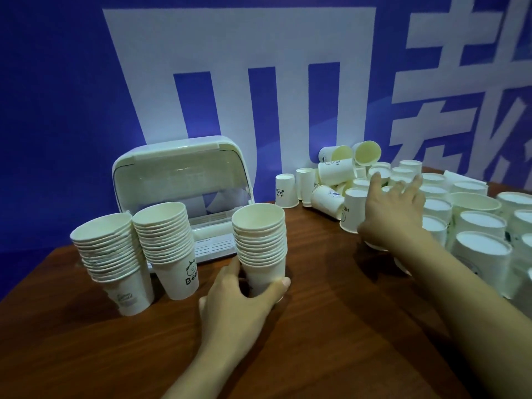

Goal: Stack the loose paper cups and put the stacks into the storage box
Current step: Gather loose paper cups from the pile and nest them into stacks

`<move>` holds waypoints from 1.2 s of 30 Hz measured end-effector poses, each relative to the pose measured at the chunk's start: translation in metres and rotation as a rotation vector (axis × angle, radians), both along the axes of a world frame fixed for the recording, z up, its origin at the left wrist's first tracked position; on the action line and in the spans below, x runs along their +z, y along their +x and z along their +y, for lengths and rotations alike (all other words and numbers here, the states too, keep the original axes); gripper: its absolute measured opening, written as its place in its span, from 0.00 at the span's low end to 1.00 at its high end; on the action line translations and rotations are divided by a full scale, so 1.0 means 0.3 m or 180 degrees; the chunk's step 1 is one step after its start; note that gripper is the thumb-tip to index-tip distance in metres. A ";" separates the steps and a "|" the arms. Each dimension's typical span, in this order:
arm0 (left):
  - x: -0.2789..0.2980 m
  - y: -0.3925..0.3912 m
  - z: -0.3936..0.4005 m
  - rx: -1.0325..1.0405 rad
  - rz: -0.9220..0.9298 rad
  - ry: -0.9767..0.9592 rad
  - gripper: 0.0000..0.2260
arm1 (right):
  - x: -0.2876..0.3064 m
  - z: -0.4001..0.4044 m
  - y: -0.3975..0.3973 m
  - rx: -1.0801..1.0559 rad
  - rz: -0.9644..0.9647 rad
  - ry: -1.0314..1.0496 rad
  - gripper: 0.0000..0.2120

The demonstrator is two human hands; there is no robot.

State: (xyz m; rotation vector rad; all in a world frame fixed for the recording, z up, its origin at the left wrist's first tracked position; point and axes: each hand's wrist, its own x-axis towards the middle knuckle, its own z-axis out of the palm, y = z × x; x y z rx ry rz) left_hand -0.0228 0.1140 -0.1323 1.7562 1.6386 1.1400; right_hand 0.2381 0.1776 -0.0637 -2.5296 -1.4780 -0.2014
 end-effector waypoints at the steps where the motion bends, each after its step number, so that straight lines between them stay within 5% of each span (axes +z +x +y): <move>1: 0.000 0.000 0.000 0.0000 -0.0006 0.0007 0.30 | -0.002 -0.001 0.006 -0.0070 -0.0017 -0.0098 0.47; 6: -0.006 -0.003 0.006 -0.0001 -0.0041 0.0014 0.28 | 0.024 -0.017 -0.018 0.0159 -0.0558 0.0356 0.24; 8: -0.011 -0.003 0.010 0.0012 -0.0045 0.0022 0.30 | 0.034 -0.015 -0.023 0.0456 -0.0506 0.0817 0.22; 13: -0.013 -0.001 0.012 -0.0026 -0.0118 0.0046 0.25 | 0.092 -0.064 -0.104 0.1693 0.1317 0.2278 0.36; 20: -0.011 -0.001 0.018 -0.0033 -0.0143 0.0041 0.39 | 0.100 -0.148 -0.248 0.2265 0.2741 0.2689 0.36; 24: -0.015 0.005 0.022 -0.0036 -0.0244 0.0063 0.39 | 0.073 -0.185 -0.327 0.2461 0.3430 0.2601 0.34; 26: -0.031 -0.001 0.034 0.0011 -0.0362 0.0064 0.36 | 0.048 -0.200 -0.374 0.2638 0.3197 0.2277 0.34; 31: -0.034 -0.005 0.037 -0.0054 -0.0254 0.0134 0.26 | -0.005 -0.190 -0.402 0.2371 0.1214 0.1842 0.28; 36: -0.029 -0.001 0.032 -0.0102 -0.0326 0.0142 0.29 | 0.018 -0.198 -0.373 0.2272 0.1419 0.1922 0.41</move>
